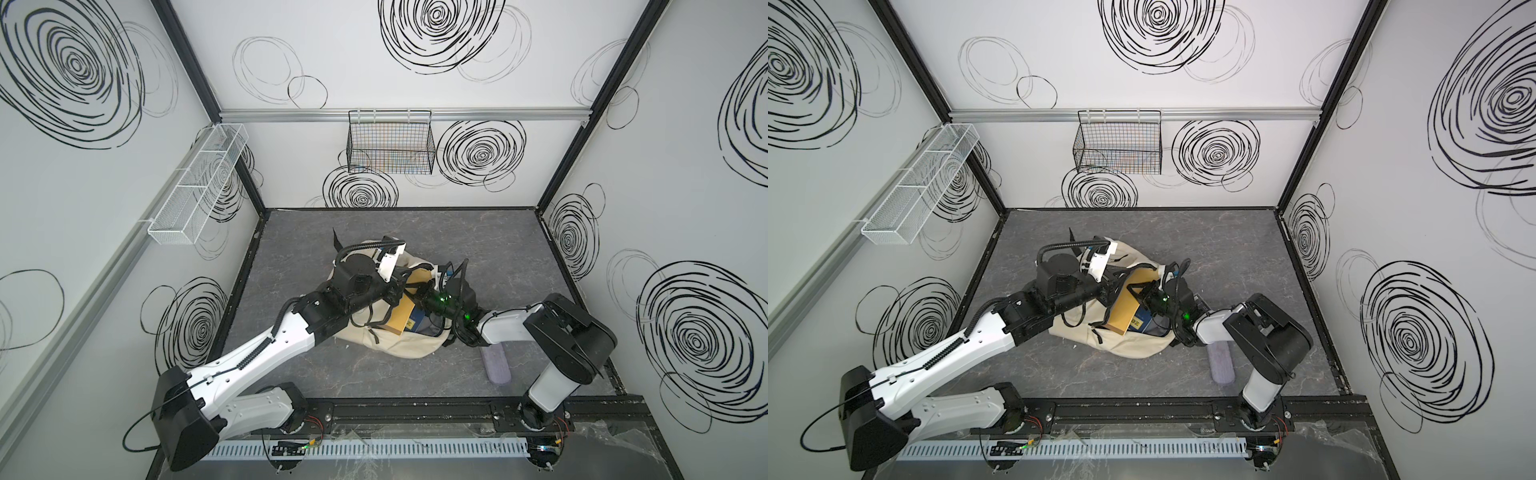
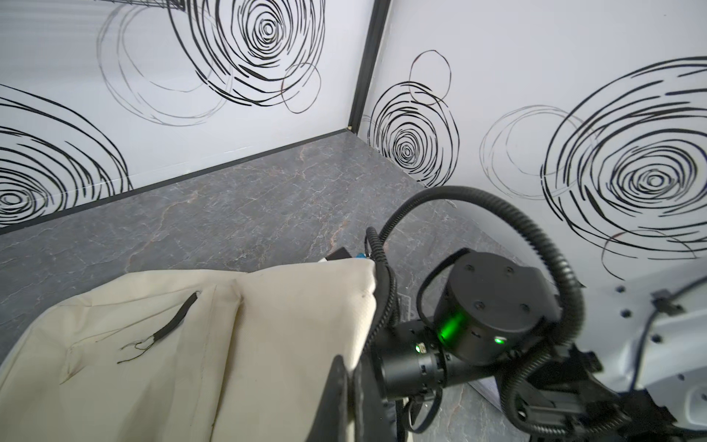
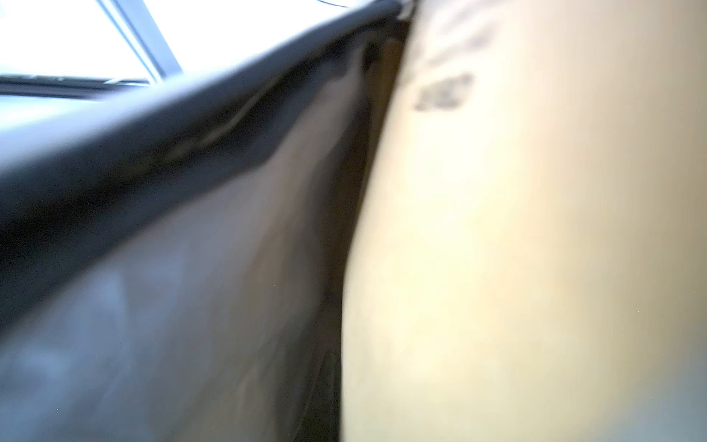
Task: Pack books, pencil case, and school supplies into a backpack
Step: Place the loose stationery in the student bag, then close the student bag at the center of the table.
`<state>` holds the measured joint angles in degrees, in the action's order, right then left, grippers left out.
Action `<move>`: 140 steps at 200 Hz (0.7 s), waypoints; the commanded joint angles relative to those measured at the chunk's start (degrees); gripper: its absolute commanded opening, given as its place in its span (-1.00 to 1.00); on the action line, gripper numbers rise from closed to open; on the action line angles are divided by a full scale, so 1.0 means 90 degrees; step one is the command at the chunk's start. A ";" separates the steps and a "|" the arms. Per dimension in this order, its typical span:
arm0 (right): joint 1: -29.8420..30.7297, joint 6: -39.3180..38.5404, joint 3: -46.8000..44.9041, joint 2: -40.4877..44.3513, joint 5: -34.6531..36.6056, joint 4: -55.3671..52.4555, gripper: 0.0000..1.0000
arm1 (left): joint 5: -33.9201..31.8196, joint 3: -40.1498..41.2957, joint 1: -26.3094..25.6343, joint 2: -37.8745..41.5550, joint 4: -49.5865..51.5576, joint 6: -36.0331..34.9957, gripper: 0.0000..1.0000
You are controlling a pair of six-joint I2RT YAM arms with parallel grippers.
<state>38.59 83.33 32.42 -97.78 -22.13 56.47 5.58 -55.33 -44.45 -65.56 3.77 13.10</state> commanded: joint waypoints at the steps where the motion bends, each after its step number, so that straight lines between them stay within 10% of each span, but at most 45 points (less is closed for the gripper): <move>1: -0.0054 -0.0046 0.0399 -0.0319 -0.0060 0.0362 -1.00 | 0.0627 -0.0034 -0.0009 0.0203 -0.0572 0.0098 -1.00; 45: 0.0337 -0.0003 0.1174 -0.1192 -0.0395 0.0624 -1.00 | 0.0663 -0.0073 0.0007 0.0091 -0.0600 0.0081 -1.00; 67: 0.0342 0.0042 0.1056 -0.1175 -0.0634 0.0838 -0.19 | 0.0631 -0.0053 0.0094 0.0028 -0.0614 0.0126 -1.00; 90: 0.0147 -0.0172 0.0501 -0.0478 -0.0620 0.0370 0.15 | 0.0613 -0.0044 0.0204 0.0015 -0.0642 0.0200 -1.00; 140: -0.0288 -0.1944 -0.0304 0.2276 0.0064 -0.3198 0.60 | -0.0147 0.0057 0.0381 0.0502 -0.0355 0.0296 0.33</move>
<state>37.28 75.85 30.83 -87.64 -25.80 44.42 8.08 -55.18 -41.80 -64.93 2.96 15.22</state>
